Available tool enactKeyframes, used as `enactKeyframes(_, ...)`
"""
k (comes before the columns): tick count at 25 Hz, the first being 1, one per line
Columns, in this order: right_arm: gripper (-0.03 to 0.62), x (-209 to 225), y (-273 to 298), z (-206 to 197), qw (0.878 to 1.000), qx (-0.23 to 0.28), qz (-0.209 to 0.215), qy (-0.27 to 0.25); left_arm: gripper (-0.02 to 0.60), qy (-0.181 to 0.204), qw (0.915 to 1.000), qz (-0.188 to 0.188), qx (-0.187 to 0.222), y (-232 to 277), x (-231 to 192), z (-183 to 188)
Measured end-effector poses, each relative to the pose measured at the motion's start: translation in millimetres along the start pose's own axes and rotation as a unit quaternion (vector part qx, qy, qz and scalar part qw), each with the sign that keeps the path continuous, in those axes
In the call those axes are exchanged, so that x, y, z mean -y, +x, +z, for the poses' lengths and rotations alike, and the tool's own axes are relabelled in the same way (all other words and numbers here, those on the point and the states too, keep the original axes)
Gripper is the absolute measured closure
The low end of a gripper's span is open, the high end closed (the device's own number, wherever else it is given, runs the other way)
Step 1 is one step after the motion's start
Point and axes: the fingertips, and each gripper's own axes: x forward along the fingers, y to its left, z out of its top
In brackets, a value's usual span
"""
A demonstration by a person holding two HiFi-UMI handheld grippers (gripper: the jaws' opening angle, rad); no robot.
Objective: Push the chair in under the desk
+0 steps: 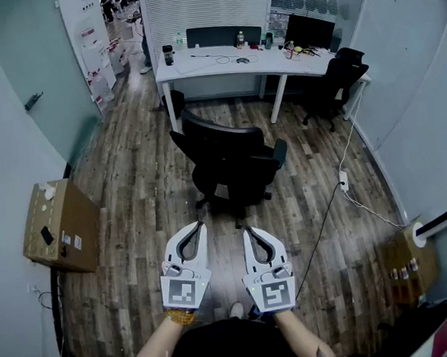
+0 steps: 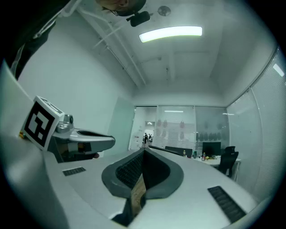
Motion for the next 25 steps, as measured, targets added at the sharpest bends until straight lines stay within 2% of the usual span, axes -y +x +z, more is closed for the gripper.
enactKeyframes(3, 0.594, 17.8, -2.5, -6.2, 1.000, 0.000, -0.001, 0.010, 0.581, 0.004, 1.0000, 0.002, -0.003, 7.5, 15.5, -1.0)
enactKeyframes(6, 0.591, 25.6, 0.6, -11.7, 1.000, 0.004, 0.015, 0.002, 0.581, 0.008, 0.9999, 0.007, -0.007, 13.6, 20.2, -4.6)
enactKeyframes(11, 0.536, 30.6, 13.9, -24.4, 0.999, -0.012, 0.043, -0.009, 0.580, 0.020, 0.9996, 0.004, -0.017, 22.6, 12.1, -14.4)
enactKeyframes(13, 0.522, 33.6, 24.6, -30.4, 0.999, -0.017, 0.048, -0.011, 0.556, 0.021, 0.9996, 0.000, -0.021, 29.9, 5.3, -21.0)
enactKeyframes(25, 0.508, 77.4, 106.4, -64.1, 0.996, -0.067, 0.049, -0.040, 0.535, 0.022, 0.9992, -0.021, -0.027, 116.6, -54.3, -63.1)
